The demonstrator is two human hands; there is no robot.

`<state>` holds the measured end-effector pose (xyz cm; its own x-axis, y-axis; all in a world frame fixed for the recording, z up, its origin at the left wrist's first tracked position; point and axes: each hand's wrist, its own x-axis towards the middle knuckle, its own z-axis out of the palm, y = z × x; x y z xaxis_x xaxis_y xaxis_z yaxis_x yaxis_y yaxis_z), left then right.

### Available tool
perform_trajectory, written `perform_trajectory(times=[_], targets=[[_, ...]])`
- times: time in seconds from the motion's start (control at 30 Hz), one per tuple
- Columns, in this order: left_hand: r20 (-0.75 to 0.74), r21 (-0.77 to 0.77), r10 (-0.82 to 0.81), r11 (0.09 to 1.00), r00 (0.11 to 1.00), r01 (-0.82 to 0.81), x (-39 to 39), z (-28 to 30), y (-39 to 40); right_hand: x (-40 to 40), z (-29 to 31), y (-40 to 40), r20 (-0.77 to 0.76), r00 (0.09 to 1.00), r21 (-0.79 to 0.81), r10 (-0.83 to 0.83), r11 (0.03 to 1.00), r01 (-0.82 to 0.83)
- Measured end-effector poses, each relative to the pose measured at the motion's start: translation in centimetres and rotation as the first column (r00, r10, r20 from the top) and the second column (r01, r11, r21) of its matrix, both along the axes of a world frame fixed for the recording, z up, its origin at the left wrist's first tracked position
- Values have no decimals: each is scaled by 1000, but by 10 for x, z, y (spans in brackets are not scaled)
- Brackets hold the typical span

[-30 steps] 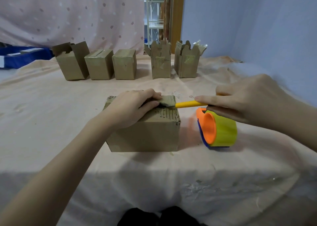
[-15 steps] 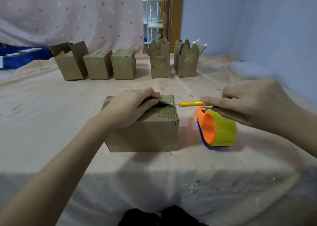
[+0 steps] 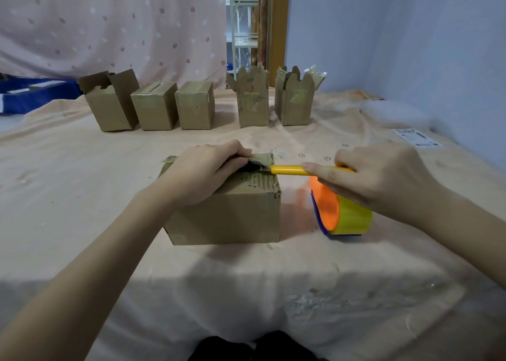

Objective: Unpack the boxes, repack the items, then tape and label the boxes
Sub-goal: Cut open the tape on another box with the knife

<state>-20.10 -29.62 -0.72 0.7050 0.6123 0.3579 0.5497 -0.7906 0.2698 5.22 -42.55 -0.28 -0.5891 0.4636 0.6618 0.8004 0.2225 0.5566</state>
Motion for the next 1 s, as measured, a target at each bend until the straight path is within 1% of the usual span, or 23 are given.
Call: perform_trajectory(times=[0.03,0.1,0.17,0.2,0.23,0.3,0.37,0.47,0.53,0.6,0.67,0.7,0.73,0.77,0.8,0.83,0.87,0.9,0.93,1.0], targets=[[-2,0,3,1000,1000,-3,0,0,-1,1,-2,-1,33,999,2,-7,1000,7],[-15,10,11,1000,1000,-11,1,1,-1,11,-4,-7,44,999,-2,-26,1000,26],[-26,26,25,999,999,-24,3,0,0,12,-7,-10,23,1000,-51,-19,999,21],[-24,27,31,999,999,-31,3,1,1,11,-8,-9,3,999,-92,-36,995,36],[-24,25,34,999,999,-33,4,1,3,9,-9,-7,-1,999,-100,-53,994,53],[-21,20,32,999,999,-32,5,1,6,4,-10,-3,-10,998,-87,-60,994,59],[16,10,36,999,999,-36,4,2,6,7,-12,-4,-13,998,-87,-59,994,58],[44,37,49,998,998,-51,6,0,6,25,-12,-13,-19,1000,-94,-18,995,16],[28,53,37,998,999,-38,7,0,5,29,-10,-18,-53,999,-114,9,993,-15],[40,27,14,1000,999,-15,5,0,2,26,-10,-16,-101,995,-133,-1,991,-12],[61,3,-19,1000,998,19,2,-1,0,18,-12,-12,-221,975,-191,-18,981,-25],[59,10,-29,1000,998,29,0,-1,-1,13,-13,-11,-319,948,-234,-23,971,-55],[45,51,-32,998,998,29,-1,-1,-2,10,-14,-10,-423,905,-276,-38,957,-89],[18,125,-22,992,1000,20,-2,-1,-3,6,-13,-11,-512,855,-328,-82,939,-107],[-18,233,8,972,1000,-4,-2,-1,-4,3,-13,-11,-577,805,-381,-136,917,-118],[-28,357,64,933,998,-50,-1,0,-8,2,-12,-12,-627,754,-434,-196,891,-129],[-1,447,141,886,990,-126,0,1,-12,0,-11,-13,-665,704,-481,-250,864,-147],[32,483,216,851,976,-204,2,1,-19,-1,-10,-13,-692,661,-513,-289,842,-169],[46,484,275,835,960,-262,5,0,-26,0,-9,-13,-714,629,-529,-309,826,-195],[47,449,320,840,946,-306,9,-3,-36,0,-6,-13,-748,579,-547,-324,795,-262]])
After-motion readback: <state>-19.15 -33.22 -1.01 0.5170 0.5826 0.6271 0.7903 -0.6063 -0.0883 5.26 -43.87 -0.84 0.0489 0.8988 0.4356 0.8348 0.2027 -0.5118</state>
